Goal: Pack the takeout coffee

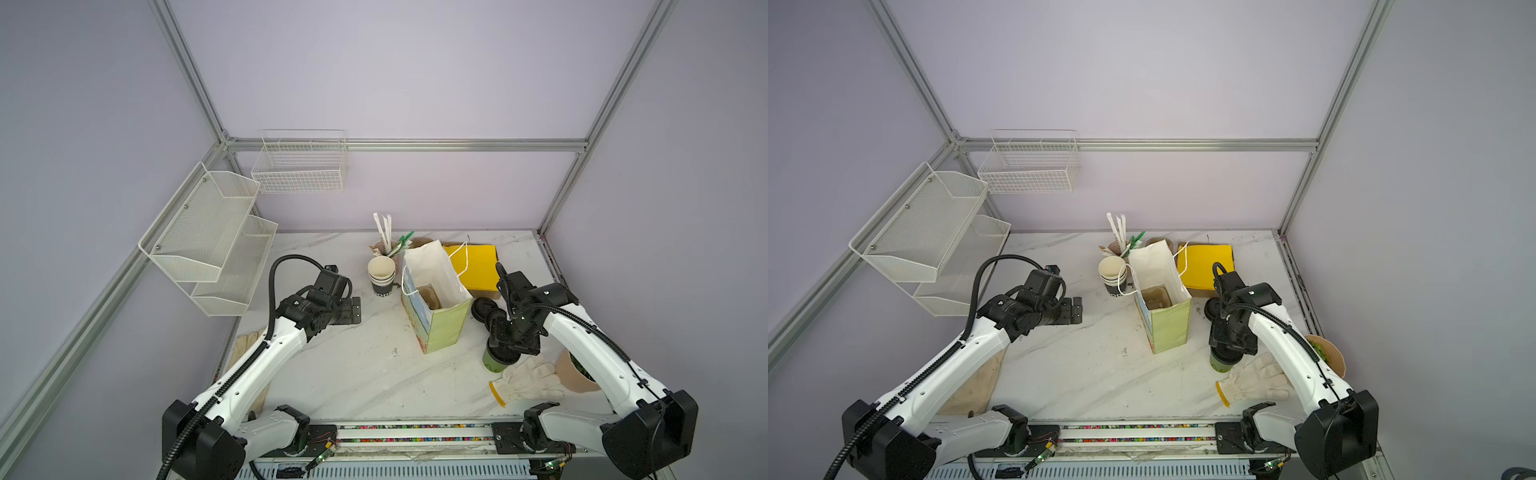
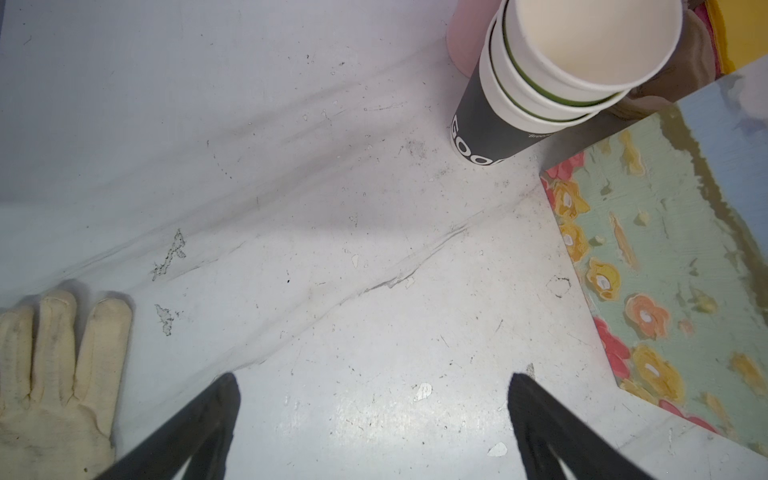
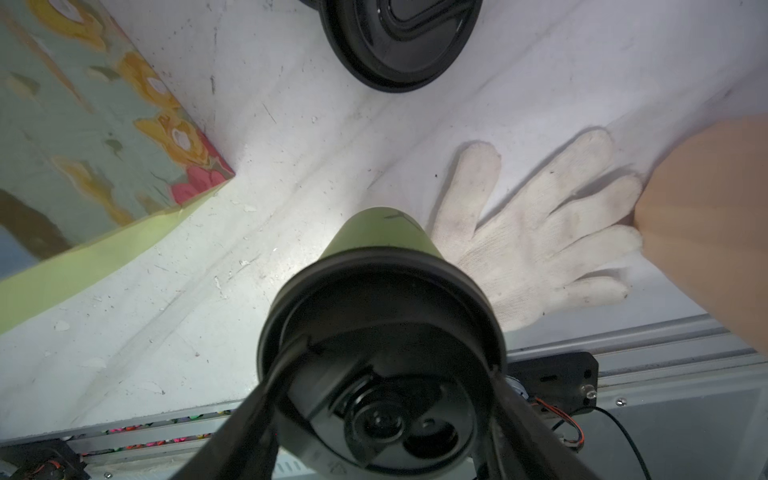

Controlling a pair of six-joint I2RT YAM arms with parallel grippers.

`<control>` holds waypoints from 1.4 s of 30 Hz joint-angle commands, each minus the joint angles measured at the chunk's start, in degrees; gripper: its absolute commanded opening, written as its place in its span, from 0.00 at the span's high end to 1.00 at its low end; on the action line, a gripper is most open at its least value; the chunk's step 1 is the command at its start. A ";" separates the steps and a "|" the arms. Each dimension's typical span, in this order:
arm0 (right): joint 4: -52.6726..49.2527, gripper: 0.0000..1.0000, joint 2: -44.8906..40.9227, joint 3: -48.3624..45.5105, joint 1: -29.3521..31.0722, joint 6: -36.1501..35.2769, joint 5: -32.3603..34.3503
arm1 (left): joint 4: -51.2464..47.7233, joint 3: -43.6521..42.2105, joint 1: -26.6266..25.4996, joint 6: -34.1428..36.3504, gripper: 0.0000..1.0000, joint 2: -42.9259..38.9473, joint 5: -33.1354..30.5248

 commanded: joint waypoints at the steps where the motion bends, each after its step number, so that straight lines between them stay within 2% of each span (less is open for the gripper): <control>1: 0.90 0.27 0.40 -0.17 0.37 -0.57 0.72 | -0.43 6.20 0.58 -0.15 0.00 0.10 0.42; 29: 2.63 0.20 2.38 -1.77 0.32 -0.57 1.23 | -0.43 6.02 0.95 -0.15 0.00 0.10 0.73; 42: -1.79 0.13 4.73 2.55 0.35 -0.13 2.13 | -0.51 6.10 0.93 -0.06 0.00 0.20 0.78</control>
